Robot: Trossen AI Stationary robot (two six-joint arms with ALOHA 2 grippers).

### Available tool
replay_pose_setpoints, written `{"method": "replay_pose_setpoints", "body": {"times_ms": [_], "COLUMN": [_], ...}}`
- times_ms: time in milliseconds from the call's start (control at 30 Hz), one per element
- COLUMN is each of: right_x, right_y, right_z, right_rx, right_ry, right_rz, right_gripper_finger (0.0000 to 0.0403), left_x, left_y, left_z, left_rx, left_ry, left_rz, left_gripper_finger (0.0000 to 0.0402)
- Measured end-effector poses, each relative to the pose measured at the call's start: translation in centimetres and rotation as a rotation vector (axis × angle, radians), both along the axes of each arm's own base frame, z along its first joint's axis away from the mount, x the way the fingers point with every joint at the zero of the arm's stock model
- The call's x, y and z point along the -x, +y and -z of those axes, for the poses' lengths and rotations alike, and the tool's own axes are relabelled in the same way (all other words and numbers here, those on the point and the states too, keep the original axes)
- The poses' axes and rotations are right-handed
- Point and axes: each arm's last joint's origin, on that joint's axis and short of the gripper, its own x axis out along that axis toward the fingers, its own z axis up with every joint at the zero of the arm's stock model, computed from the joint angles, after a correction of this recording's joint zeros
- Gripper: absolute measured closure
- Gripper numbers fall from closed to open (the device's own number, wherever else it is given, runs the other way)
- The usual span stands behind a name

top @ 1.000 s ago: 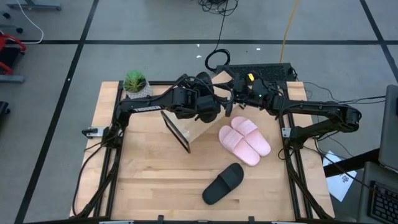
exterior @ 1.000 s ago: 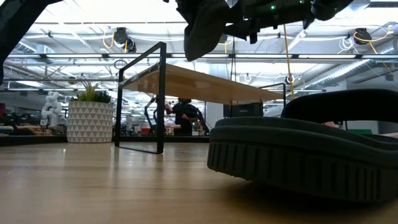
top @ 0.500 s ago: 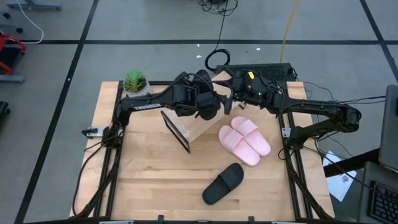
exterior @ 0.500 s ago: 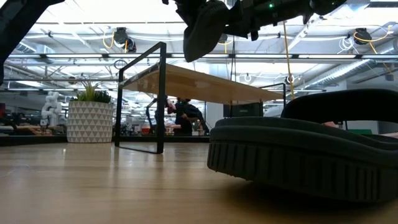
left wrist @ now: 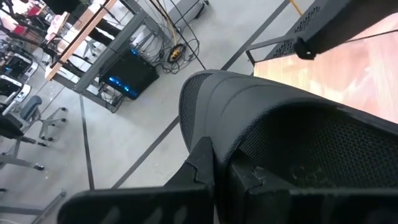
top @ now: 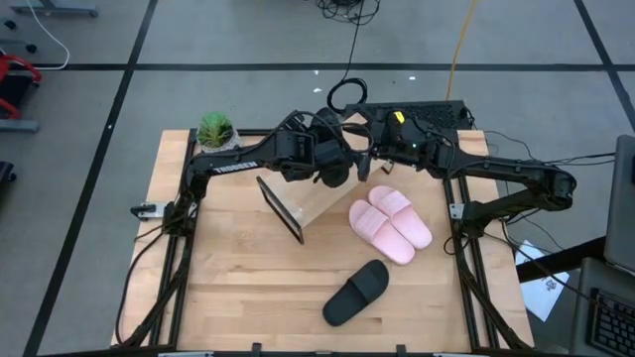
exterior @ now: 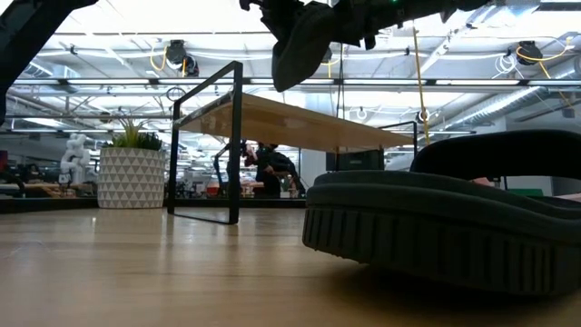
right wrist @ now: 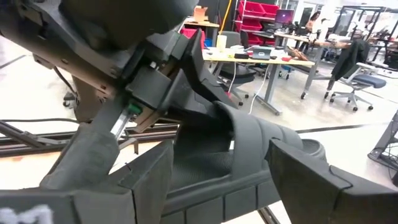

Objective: Pick and place slides into the shelf
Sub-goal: Put the left black slide on the shelf

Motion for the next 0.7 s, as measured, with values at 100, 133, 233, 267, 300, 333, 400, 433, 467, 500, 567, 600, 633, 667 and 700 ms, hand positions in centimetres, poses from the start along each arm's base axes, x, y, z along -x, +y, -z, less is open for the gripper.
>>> {"method": "replay_pose_setpoints", "body": {"times_ms": [100,133,233,267,300,333,400,433,467,500,567,600,633,667,700], "right_x": [0.0,0.0,0.0,0.0,0.0,0.0,0.0,0.0,0.0,-0.01,-0.01,0.0,0.02,0.04,0.07], "right_y": [0.0,0.0,0.0,0.0,0.01,0.01,0.0,-0.01,0.0,0.0,0.01,-0.02,-0.08,-0.12,-0.19], "right_z": [0.01,0.01,0.01,0.01,0.0,0.0,-0.02,-0.05,-0.07,-0.07,-0.07,-0.07,-0.07,-0.07,-0.06], "right_rx": [0.003,0.004,0.006,0.01,0.015,0.018,0.021,0.022,0.023,0.023,0.023,0.02,0.014,0.006,-0.002], "right_ry": [0.002,0.002,0.003,0.004,0.005,0.006,0.005,0.002,0.0,0.0,0.0,-0.001,-0.003,-0.006,-0.007], "right_rz": [-0.001,-0.001,-0.002,-0.002,-0.003,-0.004,-0.004,-0.004,-0.004,-0.005,-0.015,-0.026,-0.032,-0.043,-0.044], "right_gripper_finger": [0.0151,0.0151,0.0151,0.0151,0.0151,0.0151,0.0151,0.0151,0.0151,0.0151,0.0151,0.0151,0.0151,0.0151,0.0151], "left_x": [0.01,0.01,0.01,0.02,0.03,0.03,0.03,0.04,0.04,0.04,0.04,0.03,0.02,0.0,-0.02], "left_y": [0.0,0.0,0.0,0.0,0.0,0.01,0.02,0.02,0.03,0.03,0.03,0.02,-0.04,-0.16,-0.26], "left_z": [0.01,0.01,0.01,0.01,0.02,0.01,0.01,0.01,0.0,0.0,0.0,0.0,0.01,0.01,0.01], "left_rx": [0.0,0.001,0.001,0.002,0.002,0.001,0.0,-0.002,-0.005,-0.006,-0.005,-0.004,-0.001,0.001,0.001], "left_ry": [0.001,0.0,-0.004,-0.003,-0.002,-0.002,-0.002,-0.002,-0.002,-0.002,-0.003,-0.003,-0.003,-0.004,-0.003], "left_rz": [0.0,-0.001,-0.004,-0.004,-0.004,-0.004,-0.005,-0.007,-0.008,-0.009,-0.009,-0.008,-0.004,0.0,0.002], "left_gripper_finger": [0.0401,0.0401,0.0401,0.0401,0.0401,0.0401,0.0401,0.0401,0.0401,0.0401,0.0401,0.0401,0.0401,0.0401,0.0401]}}
